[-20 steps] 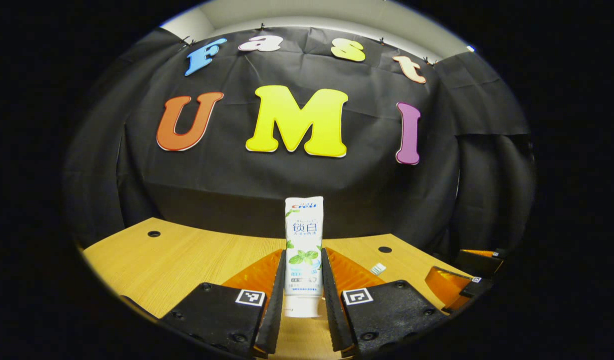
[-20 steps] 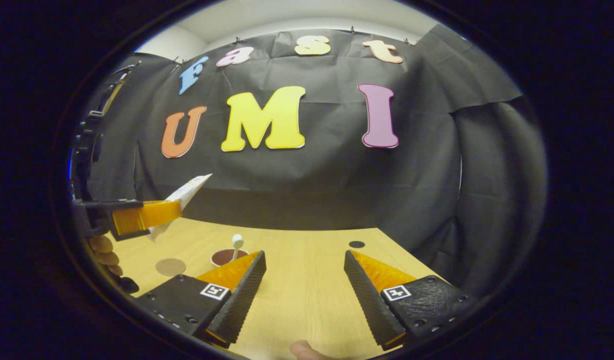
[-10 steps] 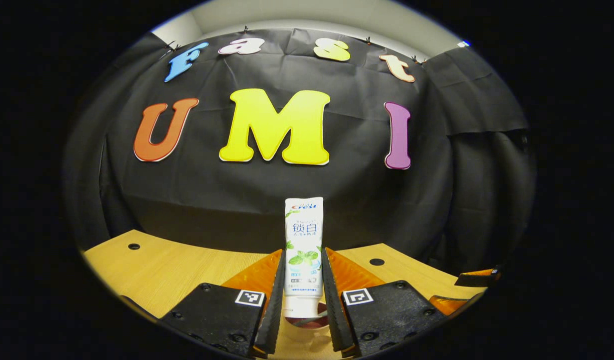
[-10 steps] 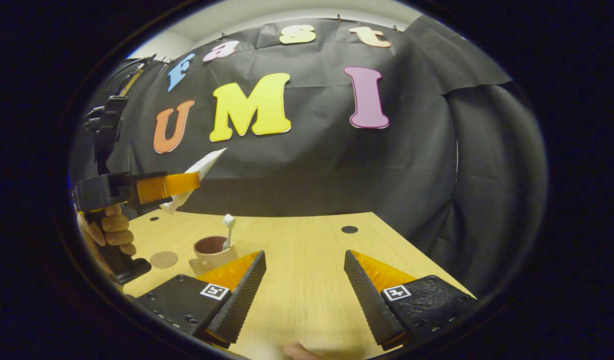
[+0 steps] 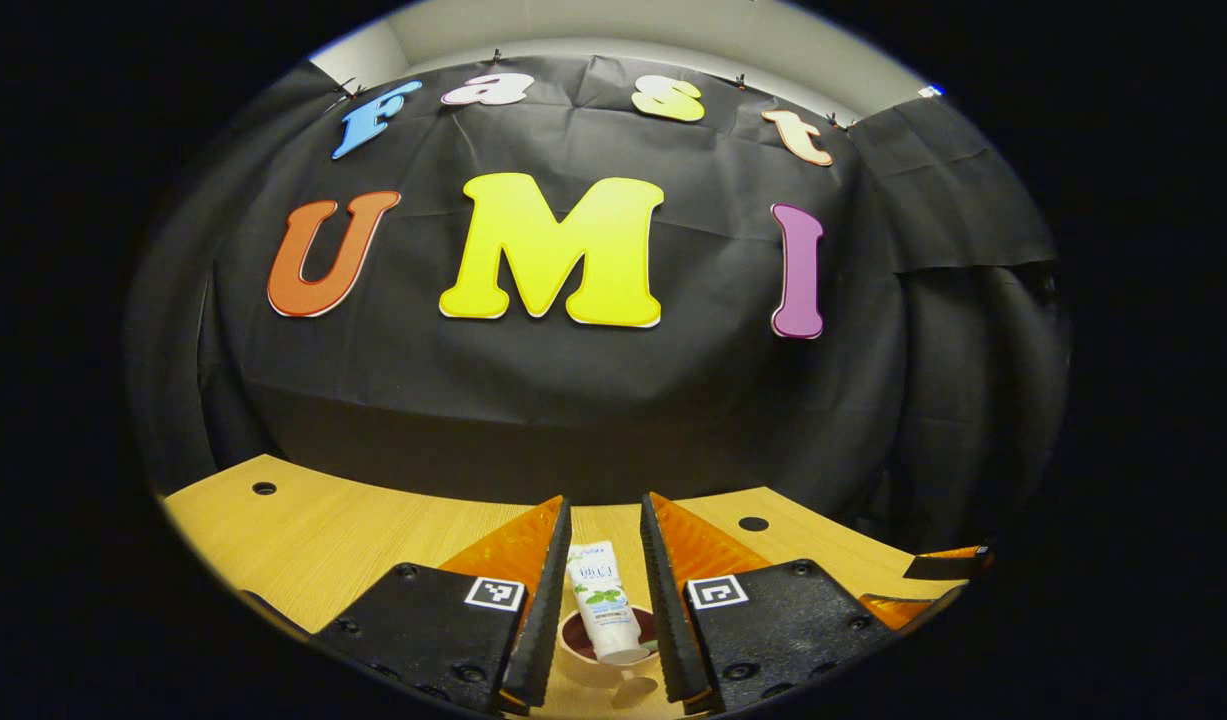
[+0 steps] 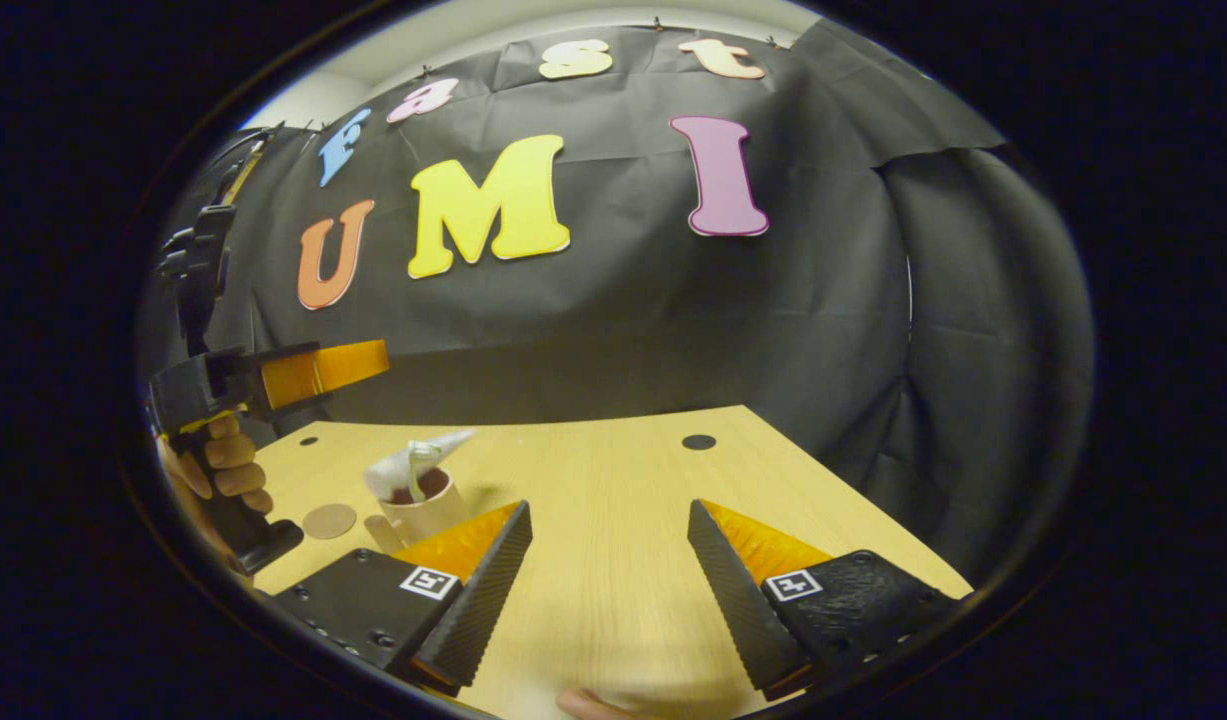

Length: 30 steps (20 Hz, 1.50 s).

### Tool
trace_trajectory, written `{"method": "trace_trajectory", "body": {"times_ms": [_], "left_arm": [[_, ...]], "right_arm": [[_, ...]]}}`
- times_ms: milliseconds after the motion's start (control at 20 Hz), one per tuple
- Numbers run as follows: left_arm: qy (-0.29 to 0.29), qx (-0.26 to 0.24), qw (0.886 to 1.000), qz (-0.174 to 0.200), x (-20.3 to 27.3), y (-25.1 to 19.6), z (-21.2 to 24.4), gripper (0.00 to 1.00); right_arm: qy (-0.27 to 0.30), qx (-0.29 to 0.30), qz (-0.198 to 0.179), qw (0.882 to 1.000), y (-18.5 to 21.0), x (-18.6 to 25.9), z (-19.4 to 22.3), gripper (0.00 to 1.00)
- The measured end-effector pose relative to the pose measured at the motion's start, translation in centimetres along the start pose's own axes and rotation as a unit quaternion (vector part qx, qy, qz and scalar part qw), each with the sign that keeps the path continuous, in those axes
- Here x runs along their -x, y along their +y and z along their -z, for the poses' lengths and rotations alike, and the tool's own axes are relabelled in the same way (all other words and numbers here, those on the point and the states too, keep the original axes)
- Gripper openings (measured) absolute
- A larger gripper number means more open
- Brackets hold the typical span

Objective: Put the toothbrush and toothpaste on the desktop into the cup, then pick up the cup and place it on the coaster on the desktop.

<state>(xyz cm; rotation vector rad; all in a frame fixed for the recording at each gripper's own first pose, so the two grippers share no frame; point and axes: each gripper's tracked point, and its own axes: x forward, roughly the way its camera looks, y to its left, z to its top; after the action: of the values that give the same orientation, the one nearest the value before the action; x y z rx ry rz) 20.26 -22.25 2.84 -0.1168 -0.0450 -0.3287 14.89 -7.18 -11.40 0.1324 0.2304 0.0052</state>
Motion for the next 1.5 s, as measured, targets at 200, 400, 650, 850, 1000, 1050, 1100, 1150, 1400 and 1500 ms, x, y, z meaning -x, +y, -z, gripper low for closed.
{"method": "trace_trajectory", "body": {"times_ms": [200,400,650,850,1000,1050,1100,1150,1400,1500], "left_arm": [[0.033,-0.003,0.999,0.003,-0.4,0.4,2.1,0.45],[0.056,-0.009,0.998,-0.009,-0.9,1.1,3.5,0.48],[0.076,-0.007,0.997,0.001,-1.5,1.0,4.8,0.66],[0.096,-0.009,0.995,-0.001,-1.8,1.1,6.1,0.76],[0.094,0.010,0.995,-0.010,-0.9,2.0,5.7,0.77],[0.089,0.018,0.996,-0.011,-0.4,2.4,5.3,0.77],[0.086,0.021,0.996,-0.015,0.4,3.1,4.7,0.77],[0.083,0.025,0.996,-0.023,1.3,4.0,4.2,0.77],[0.065,0.020,0.996,-0.056,5.5,8.7,3.5,0.80],[0.065,0.005,0.996,-0.066,6.7,10.1,4.0,0.79]], "right_arm": [[0.001,-0.006,0.001,1.000,0.0,0.3,0.3,0.95],[0.006,-0.009,-0.001,1.000,0.1,0.3,0.7,0.95],[0.009,-0.010,-0.004,1.000,0.1,0.1,1.4,0.95],[0.022,-0.019,-0.008,1.000,0.3,-0.3,2.1,0.95],[0.037,-0.013,-0.019,0.999,1.4,-0.5,2.7,0.96],[0.047,-0.010,-0.028,0.998,2.2,-0.6,2.9,0.96],[0.056,-0.012,-0.041,0.998,3.3,-0.7,3.2,0.96],[0.065,-0.012,-0.055,0.996,4.6,-0.8,3.3,0.96],[0.093,0.010,-0.077,0.993,9.0,-1.5,3.9,0.96],[0.099,0.017,-0.080,0.992,10.5,-1.8,4.1,0.96]]}}
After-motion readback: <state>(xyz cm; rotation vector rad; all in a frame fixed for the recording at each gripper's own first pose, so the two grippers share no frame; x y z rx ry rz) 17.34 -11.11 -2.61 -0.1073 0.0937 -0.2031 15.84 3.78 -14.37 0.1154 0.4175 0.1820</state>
